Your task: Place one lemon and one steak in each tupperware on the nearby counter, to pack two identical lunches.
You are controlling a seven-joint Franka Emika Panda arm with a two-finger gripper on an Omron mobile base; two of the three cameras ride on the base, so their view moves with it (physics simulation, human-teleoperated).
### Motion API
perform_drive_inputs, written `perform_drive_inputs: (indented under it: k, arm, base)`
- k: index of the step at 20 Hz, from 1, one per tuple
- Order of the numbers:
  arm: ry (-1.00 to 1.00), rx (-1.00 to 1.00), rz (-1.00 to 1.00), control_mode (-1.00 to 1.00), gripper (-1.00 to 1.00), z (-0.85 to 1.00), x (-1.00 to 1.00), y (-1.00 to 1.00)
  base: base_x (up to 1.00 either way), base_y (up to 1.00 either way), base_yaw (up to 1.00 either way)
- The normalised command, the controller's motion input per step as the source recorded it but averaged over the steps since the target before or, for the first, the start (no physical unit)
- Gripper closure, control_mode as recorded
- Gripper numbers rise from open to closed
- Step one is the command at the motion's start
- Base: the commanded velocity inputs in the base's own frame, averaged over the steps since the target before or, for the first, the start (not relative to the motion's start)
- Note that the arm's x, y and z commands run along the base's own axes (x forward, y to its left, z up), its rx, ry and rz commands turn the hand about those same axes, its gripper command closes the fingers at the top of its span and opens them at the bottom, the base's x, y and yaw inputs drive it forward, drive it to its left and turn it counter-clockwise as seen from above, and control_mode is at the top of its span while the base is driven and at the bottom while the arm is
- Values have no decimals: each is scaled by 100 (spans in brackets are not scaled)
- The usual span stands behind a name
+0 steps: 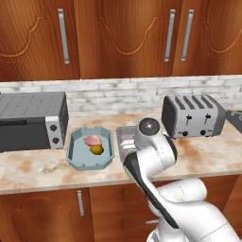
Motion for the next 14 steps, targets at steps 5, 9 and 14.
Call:
perform_drive_inputs:
  k: [5, 9, 14]
  arm:
    - [-42, -13, 0, -100, -100, 83, -100, 38]
    - [-35, -14, 0, -100, -100, 96, -100, 43]
    - [-22, -8, 1, -100, -100, 30, -49, 23]
  base:
    - [0, 0, 0]
    - [0, 0, 0]
    - [0, 0, 0]
